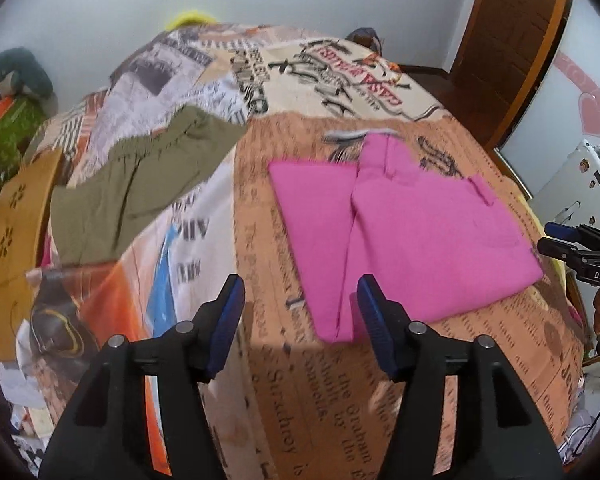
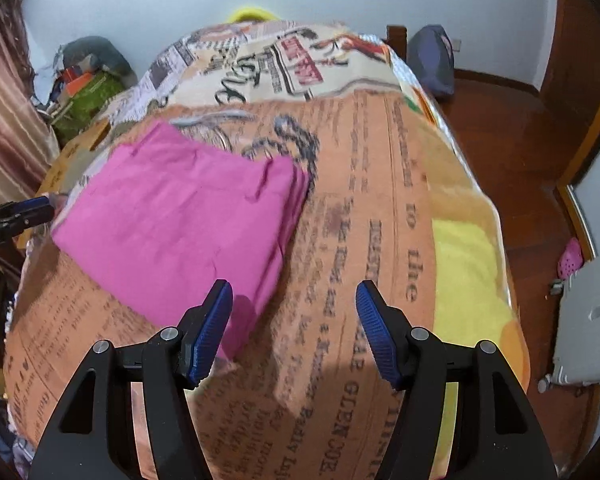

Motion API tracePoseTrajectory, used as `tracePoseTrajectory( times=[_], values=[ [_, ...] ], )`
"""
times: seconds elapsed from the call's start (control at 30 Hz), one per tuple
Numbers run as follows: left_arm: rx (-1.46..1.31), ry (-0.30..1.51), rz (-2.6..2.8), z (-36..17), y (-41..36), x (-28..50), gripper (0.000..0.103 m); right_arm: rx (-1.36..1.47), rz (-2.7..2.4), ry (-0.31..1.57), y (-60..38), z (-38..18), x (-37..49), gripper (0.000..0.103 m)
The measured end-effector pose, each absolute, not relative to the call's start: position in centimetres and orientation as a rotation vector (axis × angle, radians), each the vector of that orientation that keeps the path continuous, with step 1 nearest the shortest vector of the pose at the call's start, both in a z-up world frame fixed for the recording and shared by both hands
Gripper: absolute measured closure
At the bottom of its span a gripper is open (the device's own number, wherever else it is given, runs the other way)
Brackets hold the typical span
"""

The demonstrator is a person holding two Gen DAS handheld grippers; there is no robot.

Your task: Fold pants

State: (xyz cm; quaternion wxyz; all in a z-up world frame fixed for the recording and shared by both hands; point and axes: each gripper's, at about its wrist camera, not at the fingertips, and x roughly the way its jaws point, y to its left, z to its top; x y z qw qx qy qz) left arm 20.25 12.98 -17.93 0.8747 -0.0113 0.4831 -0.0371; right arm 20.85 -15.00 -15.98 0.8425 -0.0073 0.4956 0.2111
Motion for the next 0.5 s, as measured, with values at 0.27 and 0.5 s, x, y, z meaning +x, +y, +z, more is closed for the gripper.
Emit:
tracePoseTrajectory(
  times=[0.27,0.5],
  values=[
    [-0.071,1.001,-0.138,-18.5,11.8,22.9,0.038,0.019,0.481,1.07,-13.3,-16.4,22.8,0.042],
    [-0.078,1.082,-0.132,-21.4,12.2,25.6,0.038,0.018,0.463,1.163,-12.8,-19.1,24.4,0.042]
  ],
)
